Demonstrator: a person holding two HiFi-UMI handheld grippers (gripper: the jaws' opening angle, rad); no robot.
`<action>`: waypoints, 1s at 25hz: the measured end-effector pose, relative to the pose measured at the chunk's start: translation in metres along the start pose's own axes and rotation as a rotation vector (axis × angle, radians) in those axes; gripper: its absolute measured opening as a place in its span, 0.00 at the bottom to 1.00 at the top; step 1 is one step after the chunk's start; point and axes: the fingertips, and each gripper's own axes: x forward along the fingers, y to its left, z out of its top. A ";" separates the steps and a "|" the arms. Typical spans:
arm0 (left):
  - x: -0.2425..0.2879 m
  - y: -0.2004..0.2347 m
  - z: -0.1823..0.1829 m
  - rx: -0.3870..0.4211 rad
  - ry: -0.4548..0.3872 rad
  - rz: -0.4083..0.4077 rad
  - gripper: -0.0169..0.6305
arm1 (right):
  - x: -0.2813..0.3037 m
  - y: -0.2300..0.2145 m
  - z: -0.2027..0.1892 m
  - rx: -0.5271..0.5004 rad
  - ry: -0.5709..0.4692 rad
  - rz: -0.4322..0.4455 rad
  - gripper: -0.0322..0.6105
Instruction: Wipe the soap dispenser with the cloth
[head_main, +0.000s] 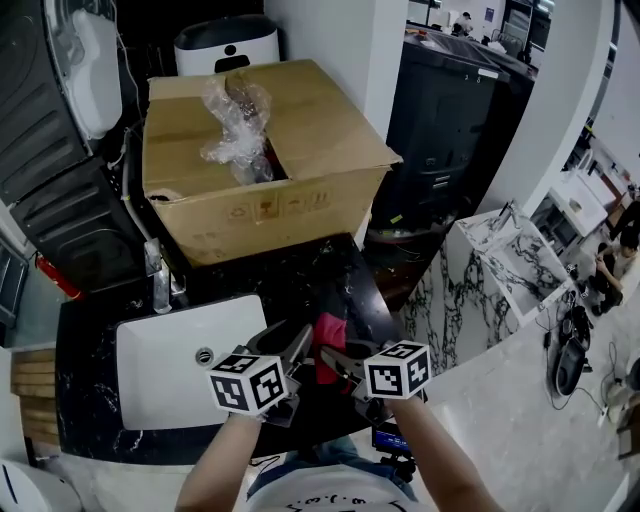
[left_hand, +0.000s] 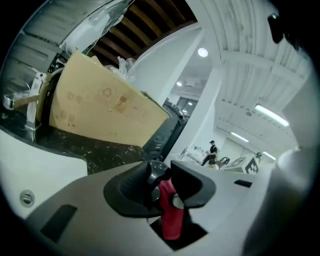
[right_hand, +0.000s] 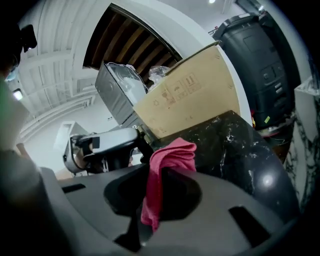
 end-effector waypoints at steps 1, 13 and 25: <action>-0.003 0.005 0.003 -0.026 -0.008 -0.042 0.27 | 0.001 0.002 0.002 0.015 -0.018 0.014 0.13; -0.041 0.085 0.022 -0.442 -0.229 -0.109 0.27 | 0.031 0.045 0.033 -0.076 -0.044 0.095 0.13; -0.047 0.104 0.019 -0.524 -0.259 -0.103 0.28 | 0.033 -0.012 -0.022 -0.119 0.170 -0.159 0.13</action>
